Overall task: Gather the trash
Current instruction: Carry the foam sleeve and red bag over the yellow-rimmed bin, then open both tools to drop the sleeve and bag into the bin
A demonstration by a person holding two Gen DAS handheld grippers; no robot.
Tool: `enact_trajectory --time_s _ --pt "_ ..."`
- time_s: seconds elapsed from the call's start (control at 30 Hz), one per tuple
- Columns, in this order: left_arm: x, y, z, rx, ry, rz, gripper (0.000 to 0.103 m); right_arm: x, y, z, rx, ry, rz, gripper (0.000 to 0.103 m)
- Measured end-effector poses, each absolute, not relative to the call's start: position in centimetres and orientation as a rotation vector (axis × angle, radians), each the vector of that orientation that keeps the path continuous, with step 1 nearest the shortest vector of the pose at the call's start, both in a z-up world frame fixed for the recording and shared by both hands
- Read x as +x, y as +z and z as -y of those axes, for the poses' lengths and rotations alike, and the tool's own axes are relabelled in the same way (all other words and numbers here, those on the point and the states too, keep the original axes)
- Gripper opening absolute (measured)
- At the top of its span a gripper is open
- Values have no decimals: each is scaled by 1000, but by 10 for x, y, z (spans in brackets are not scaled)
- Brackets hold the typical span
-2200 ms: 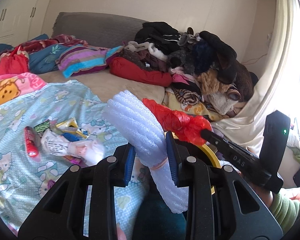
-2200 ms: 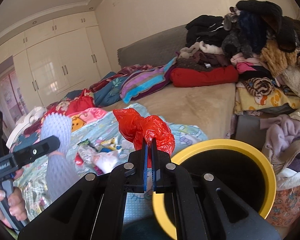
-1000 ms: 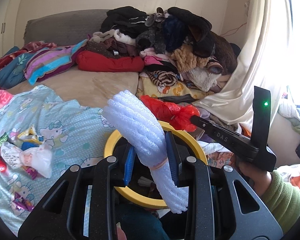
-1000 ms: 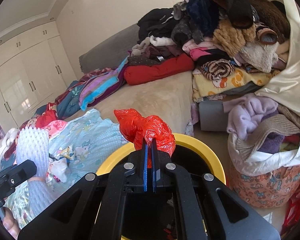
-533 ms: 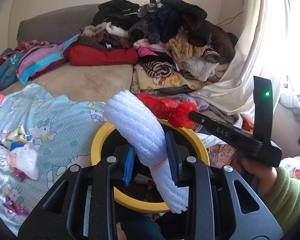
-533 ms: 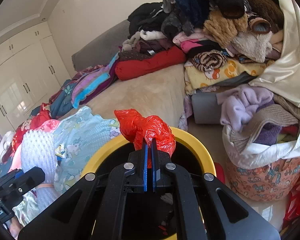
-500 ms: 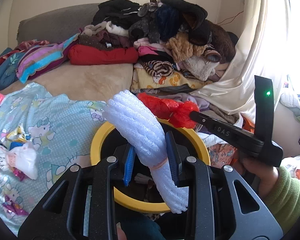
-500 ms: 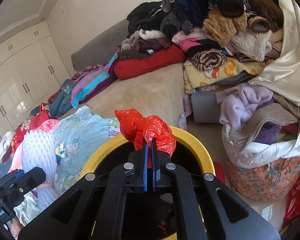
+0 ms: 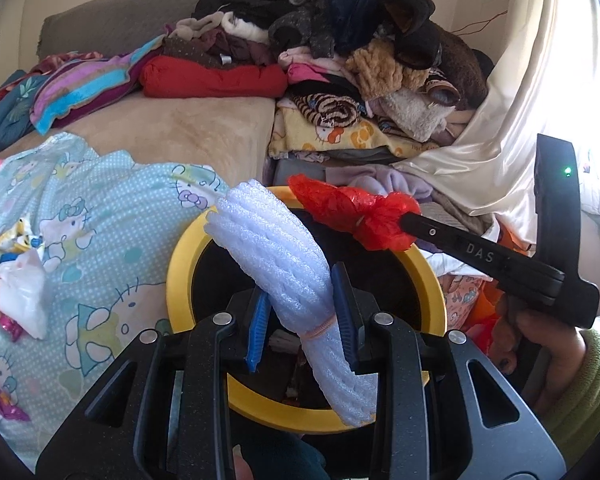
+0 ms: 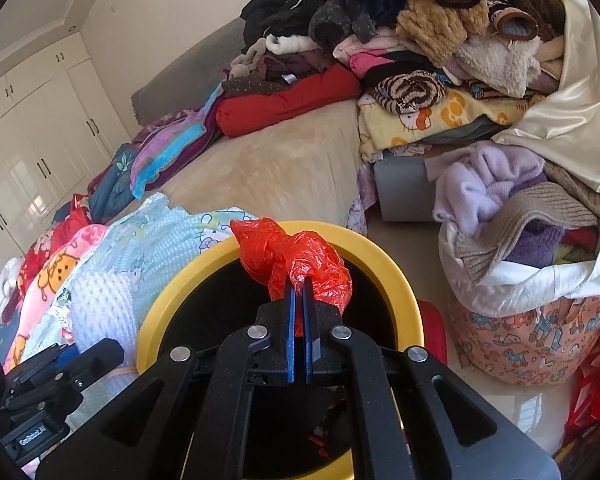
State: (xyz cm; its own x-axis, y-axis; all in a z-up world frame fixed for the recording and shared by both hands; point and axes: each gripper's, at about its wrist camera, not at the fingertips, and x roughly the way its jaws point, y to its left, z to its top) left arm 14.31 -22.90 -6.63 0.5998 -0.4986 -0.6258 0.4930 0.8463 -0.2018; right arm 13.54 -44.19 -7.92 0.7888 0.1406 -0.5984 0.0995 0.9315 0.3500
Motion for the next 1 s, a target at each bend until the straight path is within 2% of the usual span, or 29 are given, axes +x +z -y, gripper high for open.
enact_trajectory --time_s 0.27,0.37,0.4,0.47,0.5,0.53,0.6,0.63,0.73,1.0 --pt "155 -80 233 -13 -573 -763 24 138 -86 442 366 19 -693 4" --pt "159 -82 233 -11 -562 -758 29 138 -86 442 371 18 -691 4" --pt "161 -82 233 -17 -564 -759 33 138 -86 443 374 18 -690 4" --pt "163 -81 229 -29 -559 -751 46 137 -85 446 384 11 -683 14" --pt "165 -79 227 -31 -550 -745 63 136 -84 447 389 9 -677 31" --pt "165 -77 224 -41 -539 -736 76 135 -83 448 399 9 -661 45" --pt "166 -74 217 -61 -522 -731 89 134 -81 448 404 4 -652 47" --pt "165 -74 214 -64 -512 -726 93 134 -80 448 399 0 -651 47" --pt "163 -71 203 -82 -473 -711 92 133 -77 444 391 -5 -642 54" --pt "155 -57 182 -120 -426 -681 92 132 -67 428 352 15 -621 59"
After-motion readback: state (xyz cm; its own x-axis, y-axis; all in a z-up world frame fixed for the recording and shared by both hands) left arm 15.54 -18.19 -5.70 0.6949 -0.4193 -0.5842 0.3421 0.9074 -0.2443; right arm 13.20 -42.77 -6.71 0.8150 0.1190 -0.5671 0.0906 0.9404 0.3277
